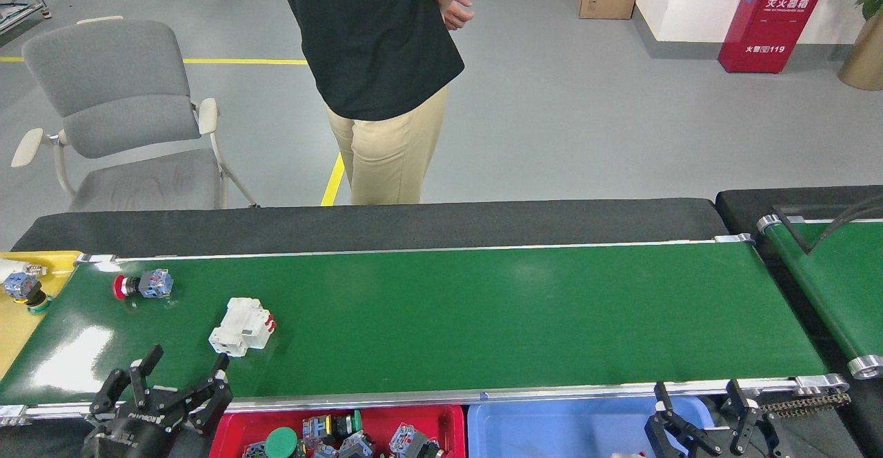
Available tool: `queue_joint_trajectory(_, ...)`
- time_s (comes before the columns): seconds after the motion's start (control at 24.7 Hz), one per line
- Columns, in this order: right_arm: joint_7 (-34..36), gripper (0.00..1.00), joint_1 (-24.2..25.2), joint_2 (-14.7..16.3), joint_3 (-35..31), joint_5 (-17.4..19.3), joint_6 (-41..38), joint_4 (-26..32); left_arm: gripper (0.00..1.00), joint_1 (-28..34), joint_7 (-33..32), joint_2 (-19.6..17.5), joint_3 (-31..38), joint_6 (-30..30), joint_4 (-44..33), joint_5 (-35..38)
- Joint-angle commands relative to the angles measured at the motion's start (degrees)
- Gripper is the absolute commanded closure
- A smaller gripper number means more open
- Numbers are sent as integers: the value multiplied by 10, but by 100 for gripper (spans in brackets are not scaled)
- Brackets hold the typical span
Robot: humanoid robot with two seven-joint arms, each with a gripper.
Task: Pick switch part from conveyor to tray
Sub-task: 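Grasp the white relay block with the left gripper and lift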
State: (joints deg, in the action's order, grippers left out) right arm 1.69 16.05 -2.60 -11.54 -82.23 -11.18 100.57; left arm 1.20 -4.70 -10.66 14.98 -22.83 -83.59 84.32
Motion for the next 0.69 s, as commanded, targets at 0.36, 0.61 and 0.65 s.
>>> queue_joint_trajectory(0.36, 2, 2, -18, 15, 1, 1, -6, 6, 1, -81, 0, -7, 8, -28, 118, -5)
queue_joint_trajectory(0.61, 2, 2, -20, 27, 0, 5, -4, 5, 37, -129, 0, -7, 2, -27, 176, -4)
queue_joint_trajectory(0.65, 2, 2, -20, 25, 0, 5, -4, 5, 62, -129, 0, -7, 2, -29, 181, -6)
